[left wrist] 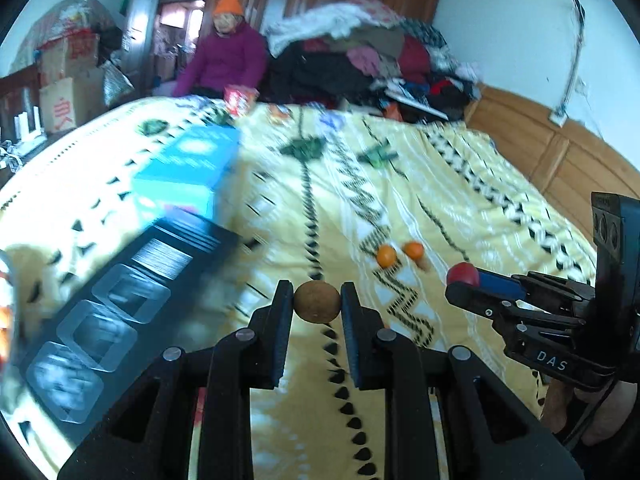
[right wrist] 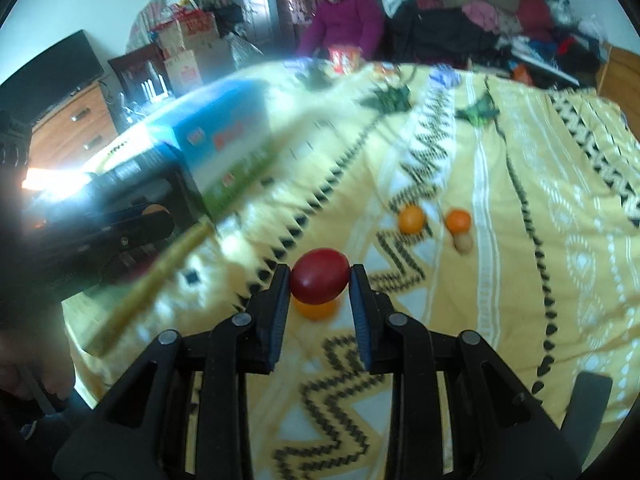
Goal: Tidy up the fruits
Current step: 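Carry the brown fruit and red tomato over the steel bowl with both grippers, then open both grippers to drop the brown fruit and tomato into the bowl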
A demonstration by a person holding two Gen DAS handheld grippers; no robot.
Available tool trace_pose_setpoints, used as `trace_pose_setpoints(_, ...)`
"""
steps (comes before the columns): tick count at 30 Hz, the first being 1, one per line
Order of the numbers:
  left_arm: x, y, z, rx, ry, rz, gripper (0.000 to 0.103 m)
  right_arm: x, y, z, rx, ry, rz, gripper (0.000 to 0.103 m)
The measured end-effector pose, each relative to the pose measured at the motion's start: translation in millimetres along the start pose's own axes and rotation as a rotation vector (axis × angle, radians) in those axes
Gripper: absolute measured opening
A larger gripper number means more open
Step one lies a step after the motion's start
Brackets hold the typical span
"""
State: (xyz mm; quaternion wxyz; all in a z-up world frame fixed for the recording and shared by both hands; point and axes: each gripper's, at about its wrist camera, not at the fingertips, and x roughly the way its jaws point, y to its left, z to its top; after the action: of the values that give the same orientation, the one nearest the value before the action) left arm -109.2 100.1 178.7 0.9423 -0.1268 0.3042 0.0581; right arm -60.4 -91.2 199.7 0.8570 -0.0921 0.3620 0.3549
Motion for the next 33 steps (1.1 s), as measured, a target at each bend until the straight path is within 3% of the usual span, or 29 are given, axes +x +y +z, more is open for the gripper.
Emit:
trace_pose_setpoints(9, -98.6, 138.5, 17.3, -0.166, -0.11, 0.343, 0.024, 2.2, 145.0, 80.0, -0.189, -0.085, 0.236, 0.03)
trace_pose_setpoints(14, -142.7, 220.9, 4.5, -0.266, -0.129, 0.551, 0.024, 27.6, 233.8, 101.3, -0.276, -0.061, 0.389, 0.03)
trace_pose_setpoints(17, -152.7, 258.8, -8.1, -0.323, -0.104, 0.626, 0.024, 46.7, 277.5, 107.3, -0.305, -0.025, 0.448, 0.03)
trace_pose_setpoints(22, -149.7, 289.8, -29.2, -0.364, -0.06, 0.667, 0.024, 73.3, 331.4, 100.3, -0.36, 0.048, 0.491, 0.03)
trace_pose_setpoints(33, -130.0, 316.0, -46.7, -0.38, 0.009, 0.671, 0.024, 101.7, 369.7, 82.9, -0.405, 0.171, 0.499, 0.03)
